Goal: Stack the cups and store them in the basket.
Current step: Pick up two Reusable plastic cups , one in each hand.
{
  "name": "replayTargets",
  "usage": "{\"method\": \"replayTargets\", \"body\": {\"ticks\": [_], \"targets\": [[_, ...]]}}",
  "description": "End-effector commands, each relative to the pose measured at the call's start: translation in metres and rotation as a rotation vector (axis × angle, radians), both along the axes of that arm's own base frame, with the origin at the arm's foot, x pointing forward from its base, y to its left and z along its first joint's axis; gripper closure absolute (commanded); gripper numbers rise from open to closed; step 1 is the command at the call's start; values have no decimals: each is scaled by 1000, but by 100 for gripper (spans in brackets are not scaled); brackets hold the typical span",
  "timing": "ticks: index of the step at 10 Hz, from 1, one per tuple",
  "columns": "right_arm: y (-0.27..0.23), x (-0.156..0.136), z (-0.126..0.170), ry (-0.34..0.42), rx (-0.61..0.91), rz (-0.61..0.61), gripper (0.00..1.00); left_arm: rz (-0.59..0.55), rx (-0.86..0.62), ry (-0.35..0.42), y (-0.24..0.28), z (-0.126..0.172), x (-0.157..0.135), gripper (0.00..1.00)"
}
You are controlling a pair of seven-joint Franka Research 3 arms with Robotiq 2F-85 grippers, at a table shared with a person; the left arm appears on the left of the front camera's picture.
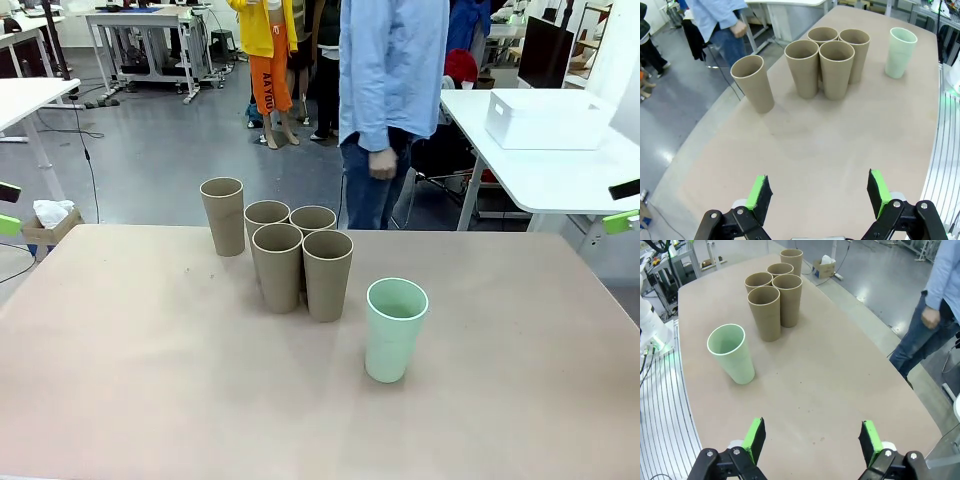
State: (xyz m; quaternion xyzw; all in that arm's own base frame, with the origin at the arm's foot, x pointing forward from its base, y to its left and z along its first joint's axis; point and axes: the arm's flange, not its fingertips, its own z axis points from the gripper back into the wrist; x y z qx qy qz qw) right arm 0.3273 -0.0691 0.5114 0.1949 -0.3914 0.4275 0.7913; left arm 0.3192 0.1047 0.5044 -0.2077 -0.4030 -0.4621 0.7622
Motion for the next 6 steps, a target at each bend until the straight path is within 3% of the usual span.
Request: {"method": "replayTargets", "body": {"ticks": [1,6], "targets": [[-1,1,0,-12,14,15,0,-10,-3,-11,1,1,0,0],[-1,1,0,-12,14,15,0,-10,-3,-11,1,1,0,0]]}}
